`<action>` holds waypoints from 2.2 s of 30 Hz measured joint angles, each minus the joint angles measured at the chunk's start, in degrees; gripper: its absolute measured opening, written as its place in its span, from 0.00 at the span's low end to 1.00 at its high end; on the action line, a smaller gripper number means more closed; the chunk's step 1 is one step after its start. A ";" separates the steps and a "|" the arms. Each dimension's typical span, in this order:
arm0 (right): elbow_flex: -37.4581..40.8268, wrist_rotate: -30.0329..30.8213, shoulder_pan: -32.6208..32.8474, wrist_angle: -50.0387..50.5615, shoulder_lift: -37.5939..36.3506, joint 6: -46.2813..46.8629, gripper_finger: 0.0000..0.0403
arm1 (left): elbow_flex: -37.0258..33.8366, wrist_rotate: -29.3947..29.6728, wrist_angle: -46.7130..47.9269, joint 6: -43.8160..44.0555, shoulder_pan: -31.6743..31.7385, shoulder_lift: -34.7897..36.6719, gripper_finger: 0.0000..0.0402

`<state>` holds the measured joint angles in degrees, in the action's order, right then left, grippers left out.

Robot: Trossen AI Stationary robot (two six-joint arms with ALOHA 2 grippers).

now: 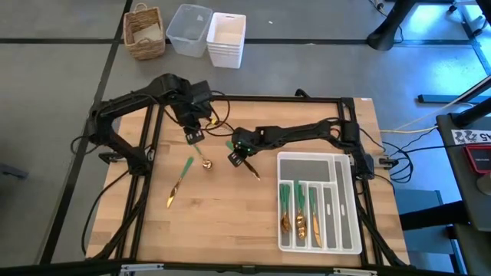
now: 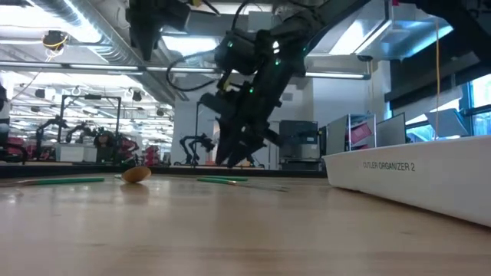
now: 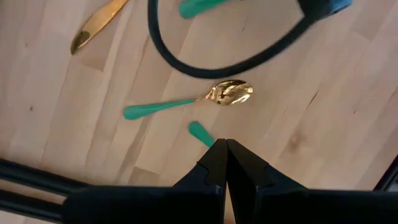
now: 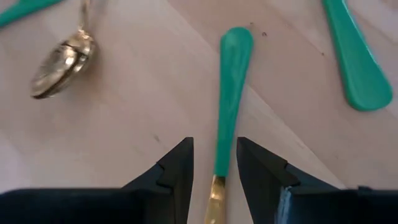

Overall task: Sort silverware
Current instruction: Put the green table in the white silverware tray

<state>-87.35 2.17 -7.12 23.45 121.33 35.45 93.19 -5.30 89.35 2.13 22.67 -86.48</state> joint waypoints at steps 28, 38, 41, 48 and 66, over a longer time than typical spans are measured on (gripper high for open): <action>-0.18 -0.74 1.50 4.82 3.81 -7.28 0.06 | -0.35 2.17 -1.98 11.56 -2.89 14.37 0.00; -0.09 -2.20 2.68 7.99 3.83 -11.89 0.09 | -0.35 4.66 -2.90 13.07 -5.22 14.36 0.00; -0.09 -3.25 2.63 7.89 3.83 -11.92 0.12 | -0.35 4.70 -3.08 13.14 -5.81 14.36 0.00; -0.04 -2.83 2.65 7.62 3.83 -11.89 0.19 | -0.35 4.72 -3.05 14.28 -6.88 14.36 0.00; -0.13 -1.77 2.65 9.55 3.83 -16.73 0.22 | -0.35 4.72 -3.03 14.63 -8.08 14.34 0.00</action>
<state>-87.48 0.40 -4.47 32.99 125.16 18.72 92.84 -0.58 86.32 16.75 14.59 -72.14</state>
